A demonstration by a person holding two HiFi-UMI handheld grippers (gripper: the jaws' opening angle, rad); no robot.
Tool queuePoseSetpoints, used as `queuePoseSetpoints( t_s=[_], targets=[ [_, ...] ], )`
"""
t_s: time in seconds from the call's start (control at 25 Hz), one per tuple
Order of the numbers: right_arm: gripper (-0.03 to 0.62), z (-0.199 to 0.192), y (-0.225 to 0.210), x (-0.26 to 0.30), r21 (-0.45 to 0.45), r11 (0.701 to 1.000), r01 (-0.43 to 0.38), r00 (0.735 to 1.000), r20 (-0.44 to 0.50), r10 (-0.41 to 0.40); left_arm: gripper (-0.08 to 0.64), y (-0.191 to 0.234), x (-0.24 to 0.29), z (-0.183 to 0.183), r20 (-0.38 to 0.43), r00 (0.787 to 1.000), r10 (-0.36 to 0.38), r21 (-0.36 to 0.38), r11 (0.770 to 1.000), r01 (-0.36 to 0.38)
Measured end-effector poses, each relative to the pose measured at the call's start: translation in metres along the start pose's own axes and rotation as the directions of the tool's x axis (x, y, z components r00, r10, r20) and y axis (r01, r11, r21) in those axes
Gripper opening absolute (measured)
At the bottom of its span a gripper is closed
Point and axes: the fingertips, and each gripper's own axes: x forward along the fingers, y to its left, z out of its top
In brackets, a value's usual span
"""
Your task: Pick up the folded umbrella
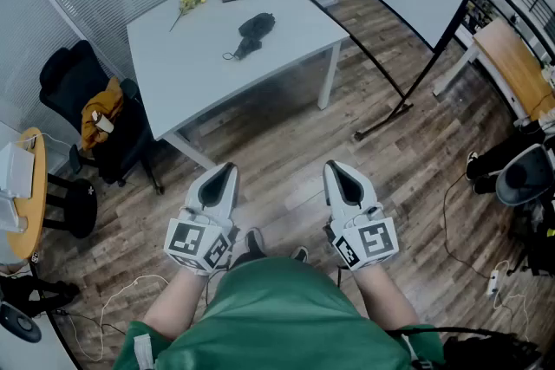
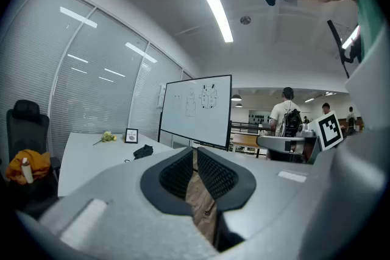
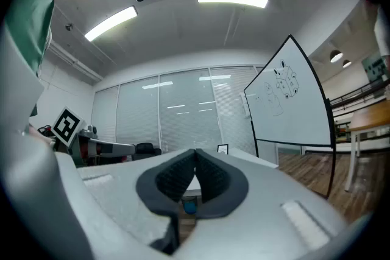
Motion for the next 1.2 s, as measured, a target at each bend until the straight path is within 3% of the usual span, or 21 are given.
queuePoseSetpoints(
  t_s=[0.36,0.48,0.6,0.84,1.2],
  targets=[
    [0.002,-0.010,-0.005,-0.014,0.024,0.999,0.030,0.999,-0.028,-0.030,0.029,0.000,-0.016,0.000,-0.005,0.999,0.032,0.005,0.999,-0.032],
    [0.002,-0.019,-0.018,-0.008,0.040,0.997,0.059,0.997,-0.050,-0.057,0.029,0.012,-0.011,0.001,-0.004,0.999,0.051,0.004,0.999,-0.051],
    [0.002,-0.020,-0.023,0.004,-0.002,0.997,0.072,0.996,-0.060,-0.072,0.029,0.034,0.000,-0.001,-0.004,0.998,0.062,0.004,0.998,-0.062],
    [0.003,-0.018,-0.048,0.056,-0.044,0.993,0.111,0.990,-0.079,-0.114,0.029,0.087,0.054,0.001,0.029,0.998,0.064,-0.033,0.997,-0.063],
    [0.002,-0.003,-0.058,0.182,-0.189,0.971,0.146,0.983,-0.079,-0.163,0.029,0.191,0.139,0.008,0.040,0.999,-0.007,-0.008,1.000,0.008]
  ],
)
